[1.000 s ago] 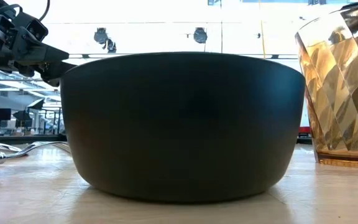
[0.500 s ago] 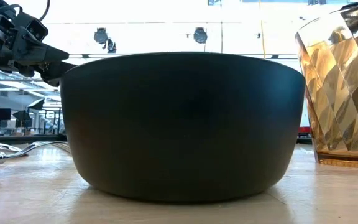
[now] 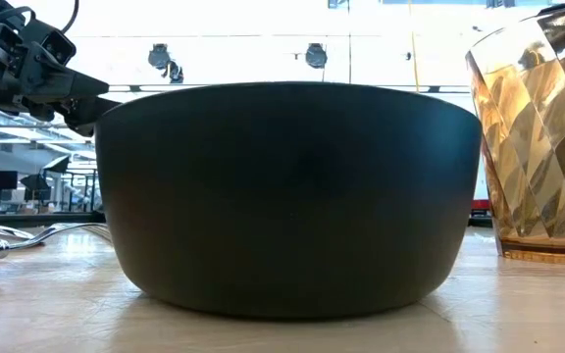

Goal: Pick & Place Utensil

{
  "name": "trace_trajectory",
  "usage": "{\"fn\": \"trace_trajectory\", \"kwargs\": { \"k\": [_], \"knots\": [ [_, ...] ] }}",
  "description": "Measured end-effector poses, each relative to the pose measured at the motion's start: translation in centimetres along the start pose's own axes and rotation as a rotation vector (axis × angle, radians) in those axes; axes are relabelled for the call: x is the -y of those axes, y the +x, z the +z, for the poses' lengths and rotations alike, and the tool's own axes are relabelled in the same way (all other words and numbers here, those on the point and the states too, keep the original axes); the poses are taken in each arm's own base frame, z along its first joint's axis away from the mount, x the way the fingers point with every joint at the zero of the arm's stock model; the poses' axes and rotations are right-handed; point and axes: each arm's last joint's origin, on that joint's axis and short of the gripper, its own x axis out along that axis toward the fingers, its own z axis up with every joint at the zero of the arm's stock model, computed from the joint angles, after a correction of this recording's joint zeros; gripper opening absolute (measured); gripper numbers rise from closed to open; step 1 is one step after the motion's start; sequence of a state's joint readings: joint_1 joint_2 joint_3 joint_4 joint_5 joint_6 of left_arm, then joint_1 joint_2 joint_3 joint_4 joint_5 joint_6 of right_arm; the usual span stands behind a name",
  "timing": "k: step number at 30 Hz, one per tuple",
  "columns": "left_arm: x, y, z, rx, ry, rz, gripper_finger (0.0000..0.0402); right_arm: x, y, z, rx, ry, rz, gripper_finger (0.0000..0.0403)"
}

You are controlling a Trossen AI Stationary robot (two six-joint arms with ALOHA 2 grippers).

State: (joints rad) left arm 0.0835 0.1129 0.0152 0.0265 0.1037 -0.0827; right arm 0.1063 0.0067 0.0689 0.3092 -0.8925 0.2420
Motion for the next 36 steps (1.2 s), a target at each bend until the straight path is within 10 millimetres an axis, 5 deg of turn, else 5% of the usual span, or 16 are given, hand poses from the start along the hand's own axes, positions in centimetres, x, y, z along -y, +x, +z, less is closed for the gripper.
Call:
{"fn": "trace_trajectory", "kwargs": {
  "k": [20,25,36],
  "knots": [
    [0.0,0.0,0.0,0.000,0.000,0.000,0.0280,-1.1,-0.4,3.0,0.232,-0.130,0.049,0.0128],
    [0.0,0.0,0.0,0.000,0.000,0.000,0.0280,-1.2,-0.4,3.0,0.236,-0.072,0.058,0.0128],
    [0.0,0.0,0.2,0.027,0.001,-0.003,0.0280,-1.2,-0.5,3.4,0.284,-0.227,0.001,0.0128]
  ]
}}
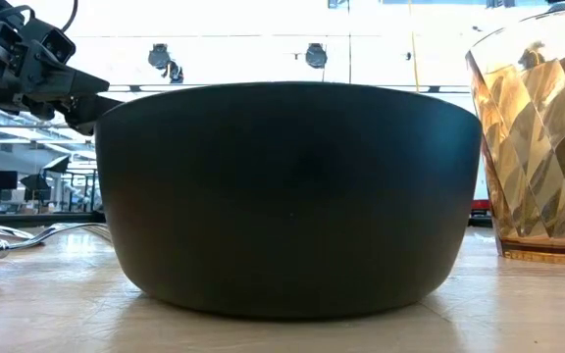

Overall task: Pick & Place Utensil
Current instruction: Put the black bowl on the left of the brown mat

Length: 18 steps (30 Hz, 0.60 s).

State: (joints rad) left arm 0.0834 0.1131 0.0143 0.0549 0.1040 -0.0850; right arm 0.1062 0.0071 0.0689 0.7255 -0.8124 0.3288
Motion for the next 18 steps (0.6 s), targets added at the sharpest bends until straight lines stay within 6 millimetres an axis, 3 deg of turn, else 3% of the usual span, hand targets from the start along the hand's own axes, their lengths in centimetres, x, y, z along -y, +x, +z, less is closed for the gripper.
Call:
{"fn": "trace_trajectory", "kwargs": {
  "k": [8,12,18],
  "knots": [
    [0.1,0.0,0.9,0.095,-0.114,-0.019,0.0280,0.1,0.0,0.0,0.011,0.213,-0.037,0.0128],
    [0.2,0.0,0.9,0.080,-0.241,-0.060,0.0280,0.6,-0.1,-0.5,0.005,0.179,-0.150,0.0128],
    [0.2,0.0,0.9,0.081,-0.242,-0.064,0.0280,1.5,-0.3,-1.3,-0.014,0.123,-0.406,0.0128]
  ]
}}
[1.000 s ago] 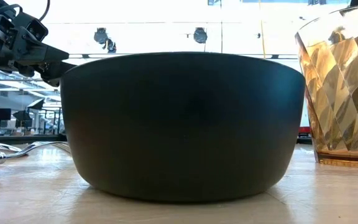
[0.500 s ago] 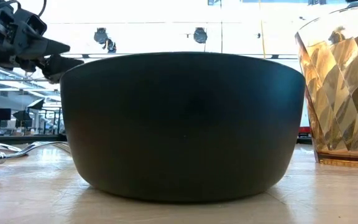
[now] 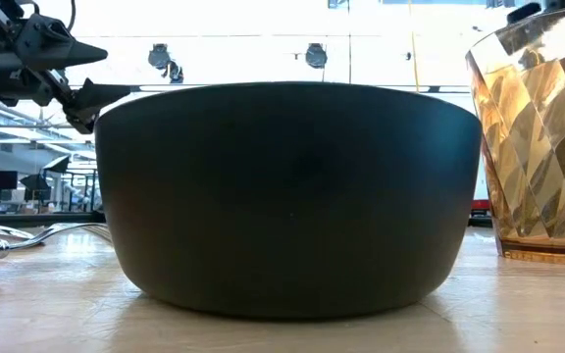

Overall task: Pick & Place Utensil
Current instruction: Put the black bowl on the left of the brown mat

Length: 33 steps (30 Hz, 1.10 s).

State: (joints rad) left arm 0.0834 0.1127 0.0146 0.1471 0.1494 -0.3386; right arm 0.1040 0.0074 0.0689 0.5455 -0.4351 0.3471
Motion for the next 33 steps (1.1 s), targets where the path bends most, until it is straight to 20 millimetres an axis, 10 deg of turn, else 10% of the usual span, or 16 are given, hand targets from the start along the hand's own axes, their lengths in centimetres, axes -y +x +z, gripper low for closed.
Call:
{"fn": "trace_trajectory", "kwargs": {
  "k": [17,33],
  "knots": [
    [-0.5,0.0,-0.3,-0.010,0.044,0.120,0.0280,1.8,0.1,-0.8,-0.059,-0.360,-0.454,0.0128],
    [-1.1,-0.2,-0.4,0.028,-0.011,0.330,0.0280,2.9,0.6,-2.8,-0.236,-0.283,-0.536,0.0128]
  ]
}}
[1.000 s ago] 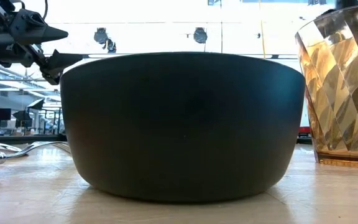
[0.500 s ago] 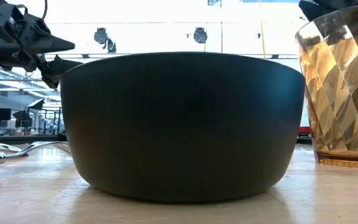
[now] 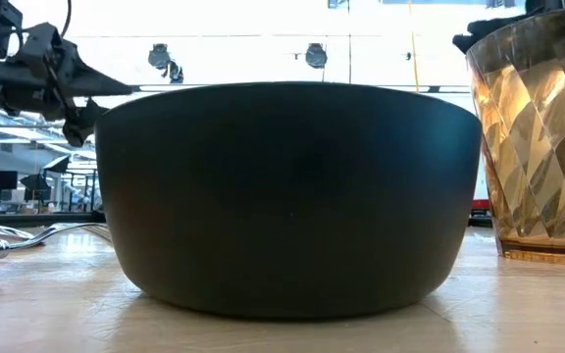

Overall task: Pick & Place Utensil
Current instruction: Put the black bowl on the left of the brown mat

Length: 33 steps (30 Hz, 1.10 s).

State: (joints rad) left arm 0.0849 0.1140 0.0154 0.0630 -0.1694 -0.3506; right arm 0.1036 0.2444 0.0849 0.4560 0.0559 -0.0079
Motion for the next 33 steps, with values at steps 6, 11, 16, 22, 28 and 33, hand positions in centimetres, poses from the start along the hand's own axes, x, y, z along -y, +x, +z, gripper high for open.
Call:
{"fn": "trace_trajectory", "kwargs": {
  "k": [6,11,16,22,28,33],
  "knots": [
    [0.5,0.1,0.4,0.005,-0.019,-0.136,0.0280,0.0,2.0,3.9,-0.107,-0.073,-0.019,0.0128],
    [0.7,0.3,0.2,-0.015,-0.035,-0.151,0.0273,-0.1,4.1,6.0,-0.260,-0.089,-0.037,0.0128],
    [1.9,0.5,0.7,-0.024,-0.037,-0.282,0.0223,-0.7,5.3,7.5,-0.376,-0.055,-0.005,0.0128],
    [3.9,1.2,1.2,-0.125,0.079,-0.356,0.0156,-1.9,4.7,9.0,-0.513,-0.047,-0.061,0.0128],
    [6.4,2.8,2.3,-0.195,0.180,-0.348,0.0138,-2.6,2.6,8.2,-0.637,-0.003,-0.167,0.0128],
    [8.5,4.6,3.3,-0.282,0.234,-0.284,0.0170,-2.8,1.0,7.8,-0.686,0.005,-0.258,0.0128]
  ]
}}
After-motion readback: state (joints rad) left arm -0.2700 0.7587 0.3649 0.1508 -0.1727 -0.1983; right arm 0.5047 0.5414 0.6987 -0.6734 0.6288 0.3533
